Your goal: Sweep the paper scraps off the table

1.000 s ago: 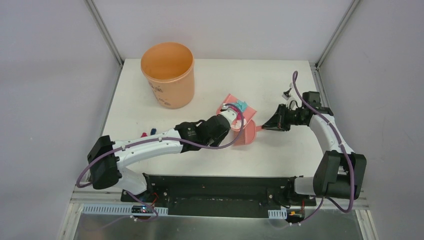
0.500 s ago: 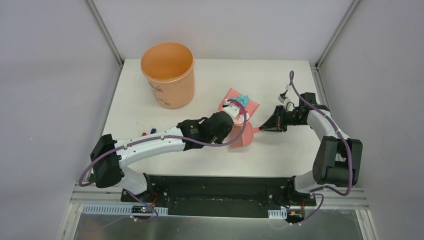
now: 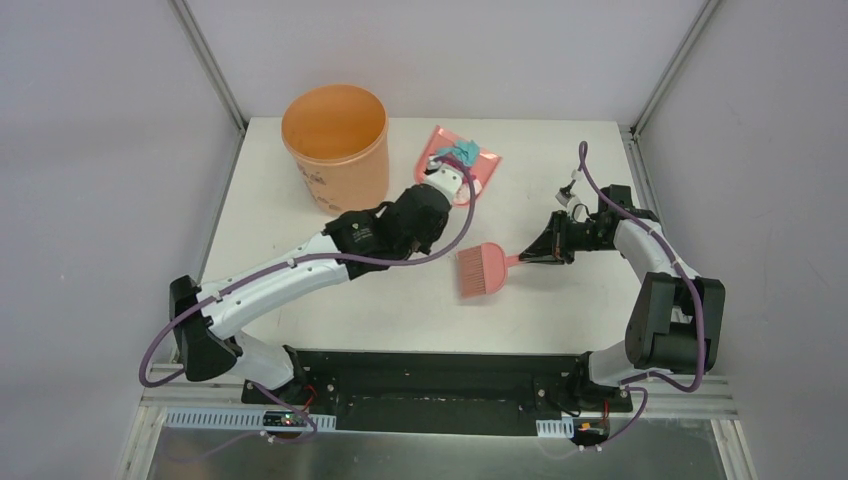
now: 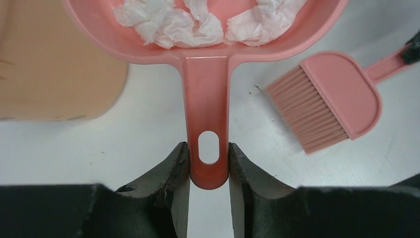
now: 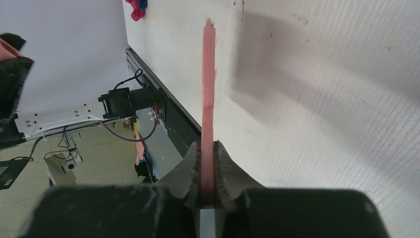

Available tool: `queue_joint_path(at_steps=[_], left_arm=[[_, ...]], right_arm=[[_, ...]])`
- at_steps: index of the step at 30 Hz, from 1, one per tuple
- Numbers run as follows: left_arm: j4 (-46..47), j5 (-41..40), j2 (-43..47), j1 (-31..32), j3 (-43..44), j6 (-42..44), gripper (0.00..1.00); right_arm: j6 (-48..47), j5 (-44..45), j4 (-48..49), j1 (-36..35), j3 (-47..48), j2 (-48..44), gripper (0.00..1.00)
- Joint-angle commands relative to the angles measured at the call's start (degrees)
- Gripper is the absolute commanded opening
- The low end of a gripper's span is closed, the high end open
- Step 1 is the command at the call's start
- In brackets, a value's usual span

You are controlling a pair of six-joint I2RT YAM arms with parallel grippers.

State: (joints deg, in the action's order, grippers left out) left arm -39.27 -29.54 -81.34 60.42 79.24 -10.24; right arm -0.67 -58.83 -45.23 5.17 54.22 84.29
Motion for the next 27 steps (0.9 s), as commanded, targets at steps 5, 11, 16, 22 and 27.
queue_joint_path(at_steps=[5, 11, 16, 22, 27], left_arm=[[-4.77, -0.22, 7.11, -9.15, 6.49, 3.35, 0.0], [-5.11, 4.93, 7.3, -16.52, 8.79, 2.68, 0.0], [-4.55, 10.54, 7.03, -21.04, 9.35, 0.19, 0.0], [-2.87, 17.81, 6.03, -26.37, 9.88, -3.03, 0.0], [-2.04, 24.28, 4.27, -31.0, 11.38, -5.51, 0.0]], right_arm=[[-2.19, -1.76, -0.25, 0.37, 2.71, -1.89, 0.0], [-2.83, -1.6, -0.68, 0.37, 2.99, -2.38, 0.0], [-3.4, -1.49, -1.19, 0.37, 3.16, -2.73, 0.0], [-3.7, -0.99, -1.26, 0.37, 2.98, -3.78, 0.0], [-4.12, -0.56, -1.43, 0.37, 3.07, -3.61, 0.0]])
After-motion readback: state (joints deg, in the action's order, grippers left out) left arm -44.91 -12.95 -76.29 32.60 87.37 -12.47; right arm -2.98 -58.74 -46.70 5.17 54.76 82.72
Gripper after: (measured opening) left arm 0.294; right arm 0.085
